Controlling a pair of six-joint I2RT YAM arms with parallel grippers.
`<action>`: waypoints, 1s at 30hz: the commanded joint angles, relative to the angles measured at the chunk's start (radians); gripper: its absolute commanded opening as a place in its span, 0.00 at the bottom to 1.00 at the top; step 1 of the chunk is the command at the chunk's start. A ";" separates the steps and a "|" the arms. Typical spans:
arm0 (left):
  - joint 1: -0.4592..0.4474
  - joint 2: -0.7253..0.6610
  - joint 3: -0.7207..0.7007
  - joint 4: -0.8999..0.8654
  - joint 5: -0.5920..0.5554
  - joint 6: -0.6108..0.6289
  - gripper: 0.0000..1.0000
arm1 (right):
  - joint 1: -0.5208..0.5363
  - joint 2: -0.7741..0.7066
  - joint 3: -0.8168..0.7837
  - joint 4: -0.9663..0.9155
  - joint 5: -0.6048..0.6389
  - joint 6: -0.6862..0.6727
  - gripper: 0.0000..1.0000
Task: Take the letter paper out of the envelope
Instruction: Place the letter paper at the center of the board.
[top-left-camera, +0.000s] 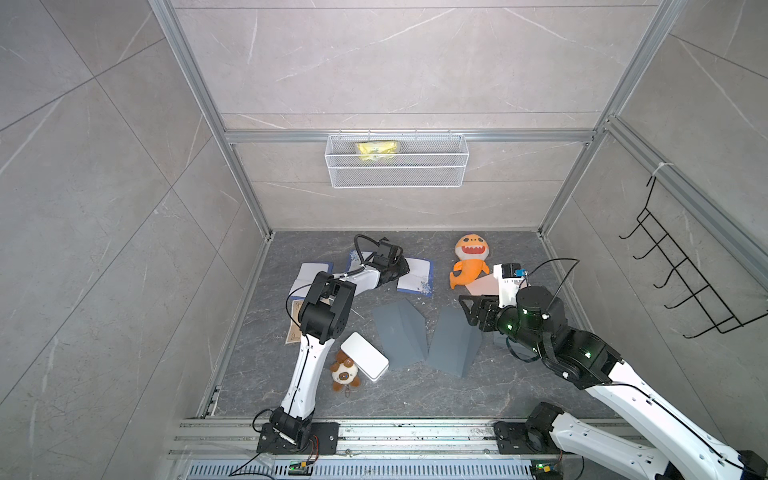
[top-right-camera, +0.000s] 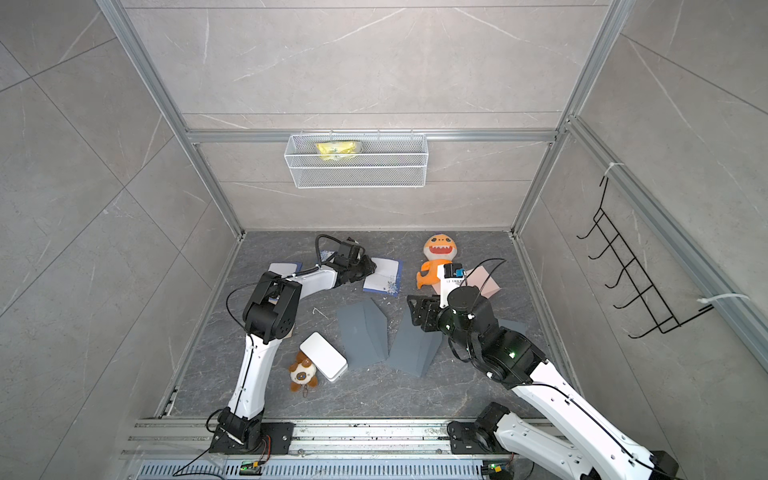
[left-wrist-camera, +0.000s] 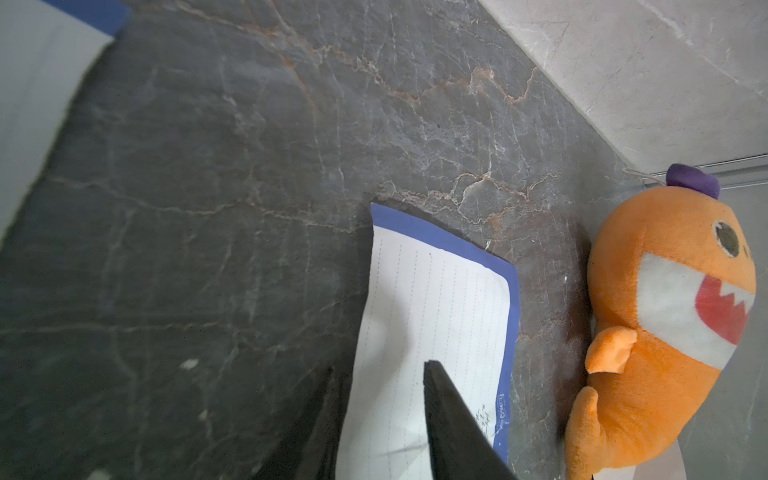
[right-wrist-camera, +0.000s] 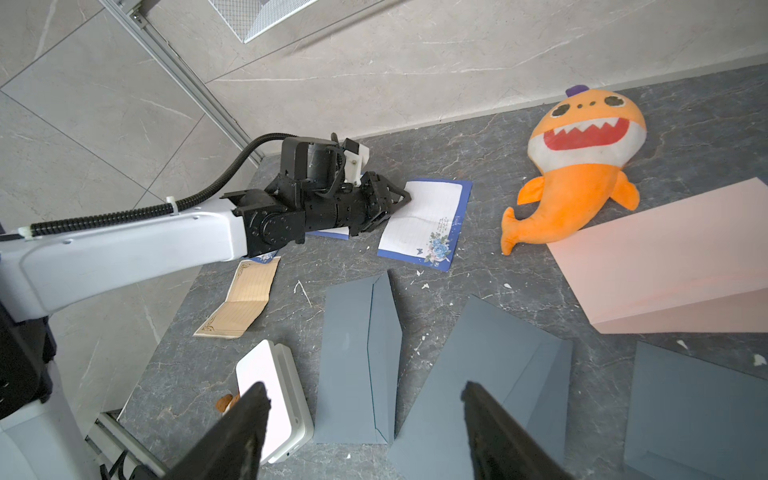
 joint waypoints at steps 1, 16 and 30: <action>0.000 -0.093 -0.032 -0.003 -0.040 0.001 0.47 | -0.006 -0.006 -0.010 -0.007 0.029 0.023 0.76; 0.004 -0.456 -0.120 -0.207 -0.109 0.058 1.00 | -0.007 0.114 0.183 -0.170 0.233 -0.039 1.00; 0.055 -0.907 -0.229 -0.610 -0.469 0.194 1.00 | -0.033 0.281 0.339 0.015 0.554 -0.396 1.00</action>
